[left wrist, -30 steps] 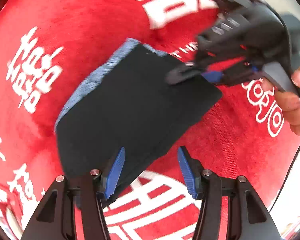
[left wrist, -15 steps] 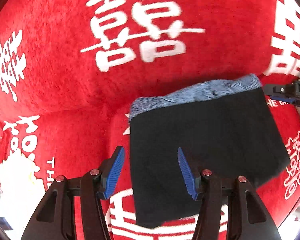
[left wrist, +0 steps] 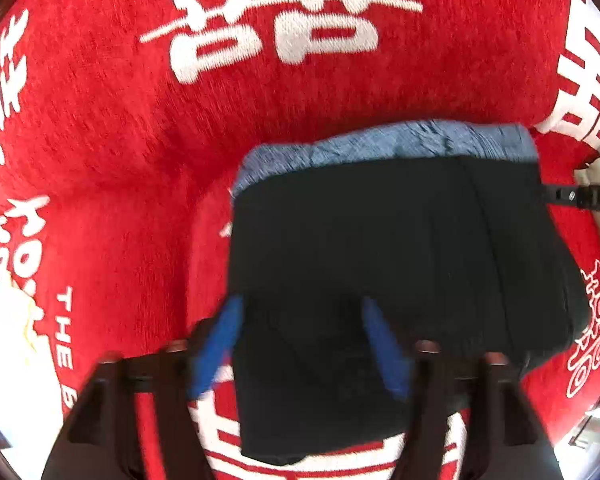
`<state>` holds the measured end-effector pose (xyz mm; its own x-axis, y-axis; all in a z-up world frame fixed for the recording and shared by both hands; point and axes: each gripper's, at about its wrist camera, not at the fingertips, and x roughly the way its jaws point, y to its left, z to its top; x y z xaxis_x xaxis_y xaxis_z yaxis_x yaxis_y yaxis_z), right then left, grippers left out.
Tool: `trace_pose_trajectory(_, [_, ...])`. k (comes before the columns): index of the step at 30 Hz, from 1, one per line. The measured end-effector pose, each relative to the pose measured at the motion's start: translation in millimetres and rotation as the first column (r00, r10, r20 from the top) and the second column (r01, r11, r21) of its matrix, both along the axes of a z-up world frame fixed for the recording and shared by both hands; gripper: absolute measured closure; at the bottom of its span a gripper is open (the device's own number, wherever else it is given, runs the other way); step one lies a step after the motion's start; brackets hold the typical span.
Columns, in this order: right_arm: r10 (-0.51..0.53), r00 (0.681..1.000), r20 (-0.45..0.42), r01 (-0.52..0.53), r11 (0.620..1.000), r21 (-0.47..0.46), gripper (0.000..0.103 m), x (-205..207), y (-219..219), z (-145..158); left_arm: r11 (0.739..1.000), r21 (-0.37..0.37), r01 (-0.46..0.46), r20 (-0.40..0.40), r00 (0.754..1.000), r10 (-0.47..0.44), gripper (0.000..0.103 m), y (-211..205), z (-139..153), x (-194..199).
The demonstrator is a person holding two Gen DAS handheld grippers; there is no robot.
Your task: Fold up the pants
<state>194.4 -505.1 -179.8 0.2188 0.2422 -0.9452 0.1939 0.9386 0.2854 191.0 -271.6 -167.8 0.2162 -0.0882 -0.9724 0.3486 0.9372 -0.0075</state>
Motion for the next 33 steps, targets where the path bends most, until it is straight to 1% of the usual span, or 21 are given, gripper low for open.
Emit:
trace_pose_trajectory(2, [-0.035,0.999,-0.041,0.035,0.999,-0.004,0.103,-10.2,-8.3,-9.1,1.0,0.001,0.001,-0.001,1.0,-0.001,0.026,-0.1,-3.6,-4.2])
trace_pose_trajectory(4, [-0.068,0.997,-0.034,0.069,0.997,0.023,0.103,-19.9,-12.8,-6.2,1.0,0.005,0.008,0.008,1.0,-0.008,0.026,-1.1,-5.1,-9.3])
trace_pose_trajectory(5, [-0.079,0.997,-0.019,0.08,0.995,0.052,0.102,-26.7,-12.5,-0.1,1.0,0.003,0.006,0.008,1.0,-0.006,0.026,-1.2,-5.6,-10.3])
trace_pose_trajectory(6, [-0.079,0.997,-0.011,0.08,0.995,0.06,0.102,-29.8,-11.0,3.5,1.0,0.003,0.005,0.006,1.0,-0.005,0.026,-1.7,-5.9,-10.9])
trace_pose_trajectory(8, [-0.064,0.998,0.012,0.063,0.995,0.074,0.102,-38.1,-1.1,16.0,1.0,0.002,0.0,-0.001,1.0,0.0,0.026,-3.0,-5.0,-11.2])
trace_pose_trajectory(10, [-0.041,0.999,0.03,0.039,0.997,0.066,0.102,-43.9,12.9,27.2,1.0,0.001,-0.004,-0.004,1.0,0.004,0.026,-3.0,-5.8,-11.9])
trace_pose_trajectory(14, [0.018,0.998,0.052,-0.022,0.998,0.066,0.101,-50.6,42.9,37.1,1.0,0.005,-0.006,-0.001,1.0,0.006,0.026,-4.7,-6.8,-14.3])
trace_pose_trajectory(16, [0.044,0.998,0.042,-0.046,0.997,0.06,0.1,-53.9,48.1,32.0,1.0,0.007,-0.007,0.002,1.0,0.007,0.026,-4.4,-8.0,-12.6])
trace_pose_trajectory(18, [0.069,0.997,0.017,-0.07,0.997,0.035,0.1,-56.3,58.7,21.0,1.0,0.007,-0.007,0.003,1.0,0.007,0.026,-4.9,-8.7,-13.2])
trace_pose_trajectory(20, [0.065,0.998,-0.019,-0.065,0.998,0.024,0.1,-61.0,60.2,7.2,1.0,0.01,-0.003,0.001,1.0,0.003,0.026,-4.4,-8.9,-14.4])
trace_pose_trajectory(22, [0.042,0.999,-0.024,-0.041,0.998,0.041,0.1,-66.8,56.1,-1.6,1.0,0.015,0.004,0.004,1.0,-0.004,0.024,-5.4,-9.8,-16.2])
trace_pose_trajectory(23, [0.034,0.999,-0.021,-0.033,0.998,0.049,0.1,-67.0,56.5,-3.3,1.0,0.015,0.006,0.002,1.0,-0.006,0.016,-6.8,-9.6,-15.9])
trace_pose_trajectory(24, [0.034,0.999,-0.018,-0.034,0.998,0.047,0.1,-67.0,58.6,-5.0,1.0,0.008,0.004,-0.008,1.0,-0.004,0.014,-6.7,-10.9,-16.3])
trace_pose_trajectory(29, [0.072,0.997,-0.012,-0.072,0.997,-0.009,0.1,-67.5,67.9,-4.7,1.0,0.002,-0.016,-0.019,1.0,0.016,0.014,-2.0,-13.5,-15.7])
trace_pose_trajectory(33, [0.052,0.999,-0.007,-0.052,0.999,0.004,0.1,-68.5,69.2,-6.2,1.0,-0.001,-0.019,-0.02,1.0,0.019,0.014,-0.8,-14.0,-15.9])
